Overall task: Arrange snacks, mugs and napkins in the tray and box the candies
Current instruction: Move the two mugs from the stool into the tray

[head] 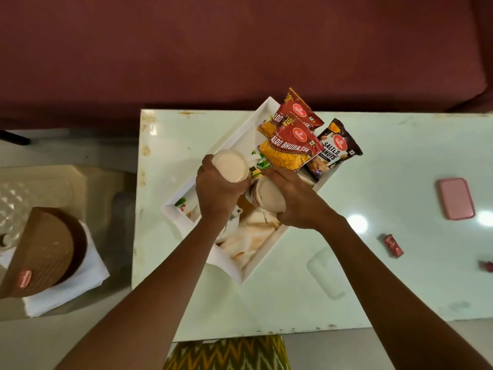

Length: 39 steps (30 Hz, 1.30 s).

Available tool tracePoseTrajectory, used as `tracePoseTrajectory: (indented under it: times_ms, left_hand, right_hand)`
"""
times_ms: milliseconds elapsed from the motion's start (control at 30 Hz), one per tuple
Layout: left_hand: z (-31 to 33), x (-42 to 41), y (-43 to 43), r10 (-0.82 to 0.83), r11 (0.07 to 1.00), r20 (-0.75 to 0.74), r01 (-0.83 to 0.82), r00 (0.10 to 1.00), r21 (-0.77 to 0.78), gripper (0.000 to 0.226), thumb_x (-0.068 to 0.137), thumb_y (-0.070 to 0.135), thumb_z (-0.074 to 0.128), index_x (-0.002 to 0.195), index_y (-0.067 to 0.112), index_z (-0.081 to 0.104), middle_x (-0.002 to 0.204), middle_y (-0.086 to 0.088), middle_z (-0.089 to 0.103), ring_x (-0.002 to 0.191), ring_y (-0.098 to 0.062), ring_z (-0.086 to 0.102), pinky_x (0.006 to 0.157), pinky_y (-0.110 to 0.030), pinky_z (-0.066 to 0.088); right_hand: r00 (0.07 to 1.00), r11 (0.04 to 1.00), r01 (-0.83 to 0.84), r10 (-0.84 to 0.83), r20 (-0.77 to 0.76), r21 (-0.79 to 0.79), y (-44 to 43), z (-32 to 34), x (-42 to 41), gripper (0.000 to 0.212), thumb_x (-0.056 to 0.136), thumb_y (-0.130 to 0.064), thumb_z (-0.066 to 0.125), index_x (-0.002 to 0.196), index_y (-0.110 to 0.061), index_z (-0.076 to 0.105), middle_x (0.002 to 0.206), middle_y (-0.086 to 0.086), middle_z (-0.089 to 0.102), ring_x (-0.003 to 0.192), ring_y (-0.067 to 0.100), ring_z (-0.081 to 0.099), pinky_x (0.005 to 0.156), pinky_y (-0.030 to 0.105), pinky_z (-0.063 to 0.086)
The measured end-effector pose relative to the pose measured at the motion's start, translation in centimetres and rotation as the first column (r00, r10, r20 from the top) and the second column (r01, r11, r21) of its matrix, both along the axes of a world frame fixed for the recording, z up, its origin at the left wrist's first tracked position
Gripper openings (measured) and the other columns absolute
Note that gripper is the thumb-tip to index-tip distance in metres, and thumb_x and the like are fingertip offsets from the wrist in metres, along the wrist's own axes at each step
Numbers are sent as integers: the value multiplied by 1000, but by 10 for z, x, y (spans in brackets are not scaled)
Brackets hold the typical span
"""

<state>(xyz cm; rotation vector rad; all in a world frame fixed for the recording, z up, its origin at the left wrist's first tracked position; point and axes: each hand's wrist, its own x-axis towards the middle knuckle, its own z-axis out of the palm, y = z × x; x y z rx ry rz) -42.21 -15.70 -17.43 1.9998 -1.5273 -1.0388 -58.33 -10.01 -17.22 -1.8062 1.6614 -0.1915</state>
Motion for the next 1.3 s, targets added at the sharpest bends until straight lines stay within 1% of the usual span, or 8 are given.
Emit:
tracePoseTrajectory:
  times_ms: [133, 500, 667, 833, 967, 1033, 1133, 1300]
  left_hand:
    - [-4, -10, 0, 10, 1000, 7, -10, 1000, 3, 95, 48, 39, 87, 126, 4, 44, 119, -16, 60, 108, -31, 57, 85, -37, 47]
    - [0, -30, -4, 18, 1000, -11, -17, 1000, 17, 91, 53, 38, 86, 125, 6, 42, 121, -13, 59, 110, -30, 56, 89, -36, 48]
    - [4, -26, -7, -31, 997, -37, 33, 999, 69, 92, 55, 34, 85, 129, 4, 39, 126, -15, 57, 115, -31, 54, 94, -40, 48]
    - [9, -22, -10, -85, 991, -31, 88, 996, 105, 89, 60, 33, 83, 131, 4, 36, 130, -15, 54, 119, -32, 51, 95, -39, 46]
    - [15, -13, -7, -144, 981, -35, 147, 989, 128, 100, 62, 39, 80, 139, 6, 25, 136, -14, 49, 122, -31, 50, 98, -40, 47]
    - [19, -4, -2, -149, 984, -45, 153, 988, 96, 96, 64, 39, 79, 138, 8, 26, 135, -12, 51, 121, -28, 51, 96, -39, 49]
    - [25, 21, 10, -127, 991, -40, 128, 991, 36, 82, 70, 43, 74, 134, 12, 33, 131, -10, 54, 118, -25, 53, 92, -33, 49]
    - [30, 83, 25, -59, 997, 40, 57, 997, 61, 64, 84, 43, 59, 137, 16, 34, 144, -7, 44, 130, -25, 44, 105, -37, 38]
  right_hand:
    - [997, 998, -58, 59, -40, 21, 0, -3, -4, 89, 61, -1, 75, 139, -8, 33, 145, 11, 34, 134, 29, 31, 101, 40, 39]
    - [997, 997, -54, 56, -50, 46, -4, -7, -8, 92, 61, -1, 75, 140, -7, 30, 147, 13, 31, 137, 30, 25, 106, 44, 37]
    - [995, 997, -47, 53, -84, 66, -5, -8, -5, 94, 62, -4, 75, 142, -13, 26, 151, 7, 25, 142, 26, 12, 109, 42, 30]
    - [990, 998, -35, 43, -132, 60, -4, -5, -1, 93, 61, -5, 77, 141, -12, 29, 151, 7, 27, 142, 28, 13, 108, 46, 32]
    - [971, 995, -72, 86, -225, 69, -2, -2, 2, 105, 65, -11, 78, 146, -16, 13, 157, 5, 12, 144, 27, 3, 112, 46, 24]
    - [957, 994, -92, 104, -271, 55, -1, 3, 6, 113, 63, -20, 81, 147, -14, 6, 157, 7, 6, 145, 28, -1, 116, 48, 19]
    - [981, 999, -12, 5, -192, -37, 3, 20, 26, 117, 58, -30, 85, 146, -11, 12, 155, 13, 16, 144, 30, 7, 113, 48, 21]
    - [1000, 997, 14, -16, -18, -75, -1, 47, 91, 102, 66, -33, 79, 145, -13, 18, 154, 10, 21, 144, 27, 11, 111, 41, 23]
